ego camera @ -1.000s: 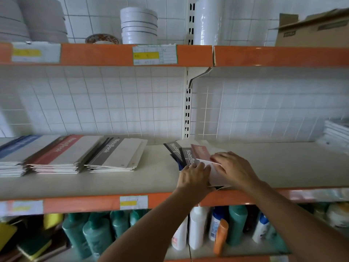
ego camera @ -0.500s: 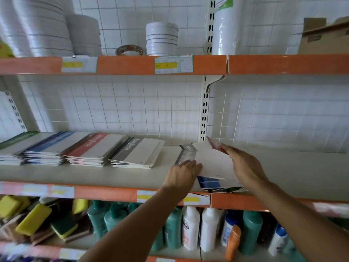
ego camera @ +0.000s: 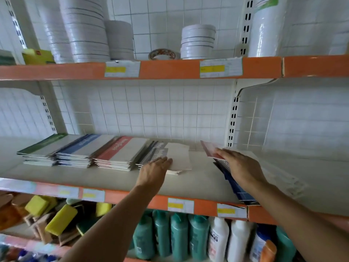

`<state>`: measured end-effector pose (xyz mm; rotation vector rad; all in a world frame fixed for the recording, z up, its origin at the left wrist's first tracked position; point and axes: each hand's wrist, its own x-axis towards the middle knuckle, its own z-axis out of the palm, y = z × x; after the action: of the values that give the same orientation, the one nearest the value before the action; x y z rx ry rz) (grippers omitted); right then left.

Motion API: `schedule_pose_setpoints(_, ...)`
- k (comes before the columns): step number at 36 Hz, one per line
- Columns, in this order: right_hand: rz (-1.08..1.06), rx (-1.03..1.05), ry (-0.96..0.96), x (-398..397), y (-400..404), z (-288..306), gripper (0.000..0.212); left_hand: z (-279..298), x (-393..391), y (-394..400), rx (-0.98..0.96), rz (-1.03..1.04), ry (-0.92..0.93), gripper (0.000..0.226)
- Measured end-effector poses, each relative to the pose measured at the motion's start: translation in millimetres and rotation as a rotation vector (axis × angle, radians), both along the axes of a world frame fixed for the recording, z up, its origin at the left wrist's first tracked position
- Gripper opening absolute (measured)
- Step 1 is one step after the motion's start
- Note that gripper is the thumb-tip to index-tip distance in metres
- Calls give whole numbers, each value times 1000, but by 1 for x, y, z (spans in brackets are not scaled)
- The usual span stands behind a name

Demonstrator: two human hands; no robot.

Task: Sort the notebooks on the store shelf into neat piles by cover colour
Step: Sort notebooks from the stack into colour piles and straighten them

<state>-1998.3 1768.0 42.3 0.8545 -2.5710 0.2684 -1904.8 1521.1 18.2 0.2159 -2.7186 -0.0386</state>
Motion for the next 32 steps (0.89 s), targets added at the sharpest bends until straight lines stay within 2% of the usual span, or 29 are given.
schedule_pose_setpoints(5, -39, 8, -27, -13, -35, -6, 56, -12, -26, -38, -29, -88, -50, 48)
schedule_pose_setpoints(11, -152, 33, -66, -25, -68, -14, 63, -21, -54, -74, -65, -162, -168, 41)
schedule_pose_setpoints(14, -203, 53, -81, -23, -79, -13, 64, -24, -57, -88, -75, -185, -228, 57)
schedule_pose_setpoints(17, -223, 62, -71, -18, -90, -12, 63, -23, -57, -96, -88, -216, -217, 63)
schedule_pose_setpoints(23, -138, -24, -62, -11, -115, -9, 65, -23, -50, -111, -33, -231, -129, 55)
schedule_pose_setpoints(27, -62, -38, -72, -1, -139, -1, 69, -18, -31, -125, 21, -158, -49, 44)
schedule_pose_setpoints(32, 18, 9, -55, 20, -177, 7, 71, -16, -1, -153, 33, -56, -51, 47)
